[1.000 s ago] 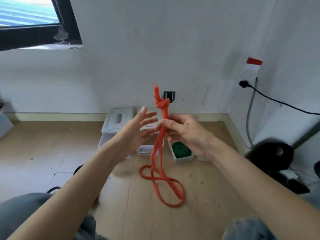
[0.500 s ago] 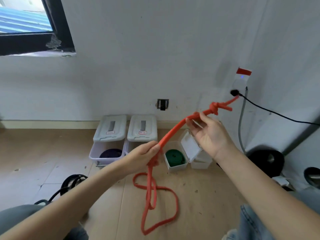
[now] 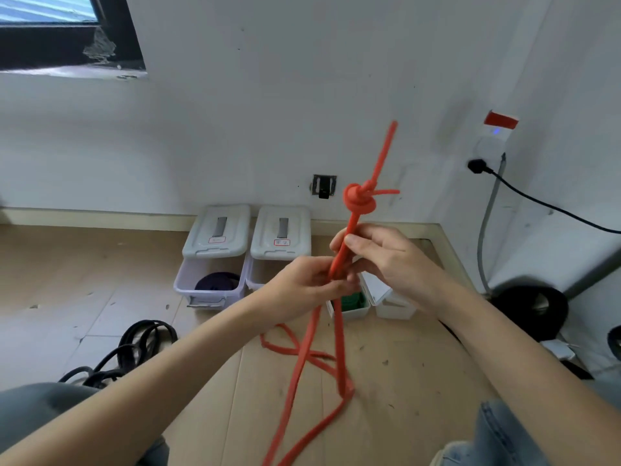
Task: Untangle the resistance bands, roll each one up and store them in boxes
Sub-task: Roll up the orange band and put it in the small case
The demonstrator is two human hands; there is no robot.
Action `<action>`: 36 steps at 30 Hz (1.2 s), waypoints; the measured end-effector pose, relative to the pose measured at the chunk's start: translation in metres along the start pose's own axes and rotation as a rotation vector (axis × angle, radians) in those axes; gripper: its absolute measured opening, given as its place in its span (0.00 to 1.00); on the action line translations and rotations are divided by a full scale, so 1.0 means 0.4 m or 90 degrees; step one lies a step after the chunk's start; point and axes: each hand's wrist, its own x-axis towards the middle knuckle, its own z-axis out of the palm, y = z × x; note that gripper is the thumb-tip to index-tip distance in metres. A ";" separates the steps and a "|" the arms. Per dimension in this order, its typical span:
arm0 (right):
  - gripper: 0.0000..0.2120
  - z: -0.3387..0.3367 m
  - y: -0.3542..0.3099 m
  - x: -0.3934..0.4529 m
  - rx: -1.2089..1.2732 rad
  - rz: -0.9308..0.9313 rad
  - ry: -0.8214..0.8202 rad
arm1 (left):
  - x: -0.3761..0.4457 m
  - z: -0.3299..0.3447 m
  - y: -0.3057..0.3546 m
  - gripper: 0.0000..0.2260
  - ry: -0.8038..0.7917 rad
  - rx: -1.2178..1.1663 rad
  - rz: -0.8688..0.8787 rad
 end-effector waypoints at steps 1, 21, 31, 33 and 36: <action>0.12 -0.002 -0.007 -0.005 -0.019 -0.016 0.009 | -0.001 0.000 0.002 0.07 0.003 0.014 0.003; 0.13 -0.029 -0.013 -0.025 0.405 -0.022 0.082 | -0.052 -0.033 0.022 0.11 -0.023 0.060 -0.005; 0.13 -0.039 -0.004 -0.027 0.422 0.041 0.063 | -0.041 -0.010 0.060 0.12 0.078 0.037 0.055; 0.15 -0.044 0.001 -0.041 0.153 0.097 -0.020 | -0.043 -0.039 0.075 0.14 0.117 0.009 0.092; 0.09 -0.045 -0.016 -0.058 -0.010 -0.030 -0.022 | -0.040 -0.064 0.069 0.14 0.092 0.118 0.060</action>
